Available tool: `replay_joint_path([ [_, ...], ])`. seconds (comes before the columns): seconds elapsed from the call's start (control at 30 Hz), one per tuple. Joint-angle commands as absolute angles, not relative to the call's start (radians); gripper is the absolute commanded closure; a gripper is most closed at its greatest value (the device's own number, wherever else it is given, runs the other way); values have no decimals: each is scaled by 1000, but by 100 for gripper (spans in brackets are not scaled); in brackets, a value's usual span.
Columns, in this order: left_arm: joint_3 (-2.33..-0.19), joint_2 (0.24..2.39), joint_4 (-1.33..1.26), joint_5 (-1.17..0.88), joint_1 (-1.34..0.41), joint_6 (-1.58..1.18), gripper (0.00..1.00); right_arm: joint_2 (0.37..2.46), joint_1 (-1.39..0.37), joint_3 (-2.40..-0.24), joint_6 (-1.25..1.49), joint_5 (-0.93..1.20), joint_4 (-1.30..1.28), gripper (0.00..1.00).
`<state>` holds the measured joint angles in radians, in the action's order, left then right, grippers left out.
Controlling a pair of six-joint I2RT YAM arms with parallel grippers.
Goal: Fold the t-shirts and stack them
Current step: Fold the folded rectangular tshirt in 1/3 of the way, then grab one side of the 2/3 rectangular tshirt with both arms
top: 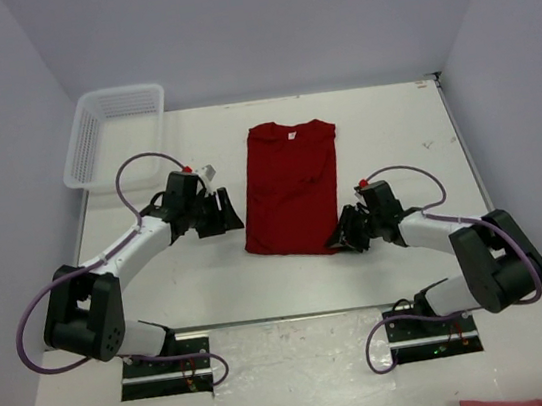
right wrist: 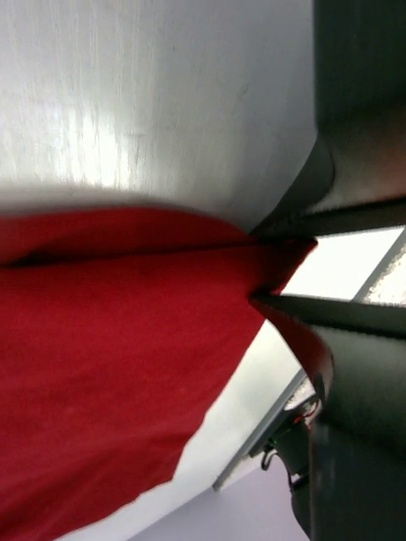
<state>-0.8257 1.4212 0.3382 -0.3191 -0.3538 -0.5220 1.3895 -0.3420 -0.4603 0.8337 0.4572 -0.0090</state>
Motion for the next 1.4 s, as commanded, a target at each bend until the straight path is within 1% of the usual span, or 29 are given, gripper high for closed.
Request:
replay_joint_path([
  [0.0, -818, 1402, 314, -340, -345, -528, 37, 1416, -351, -443, 850, 403, -8, 71],
  [0.03, -812, 1404, 313, -348, -345, -528, 37, 1414, -351, -440, 853, 402, -8, 80],
  [0.1, -796, 1405, 295, -382, -345, -534, 37, 1413, -354, -440, 856, 399, -6, 90],
  [0.13, -776, 1404, 282, -397, -345, -544, 36, 1413, -356, -440, 854, 394, -6, 96],
  [0.17, -766, 1402, 256, -416, -345, -551, 36, 1413, -356, -443, 854, 391, -8, 100],
  [0.27, -724, 1399, 203, -480, -347, -583, 34, 1417, -357, -448, 847, 382, -11, 100],
  [0.37, -698, 1397, 170, -514, -354, -594, 30, 1420, -357, -449, 842, 379, -11, 100],
  [0.53, -669, 1396, 140, -517, -360, -598, 30, 1436, -357, -449, 841, 393, -8, 100],
  [0.83, -650, 1488, 65, -519, -388, -629, 30, 1414, -359, -439, 839, 387, -8, 100],
  [1.2, -664, 1618, 18, -459, -419, -655, 34, 1414, -359, -437, 835, 393, -8, 100],
  [1.37, -664, 1638, 18, -446, -420, -657, 46, 1404, -359, -433, 834, 385, -8, 100],
])
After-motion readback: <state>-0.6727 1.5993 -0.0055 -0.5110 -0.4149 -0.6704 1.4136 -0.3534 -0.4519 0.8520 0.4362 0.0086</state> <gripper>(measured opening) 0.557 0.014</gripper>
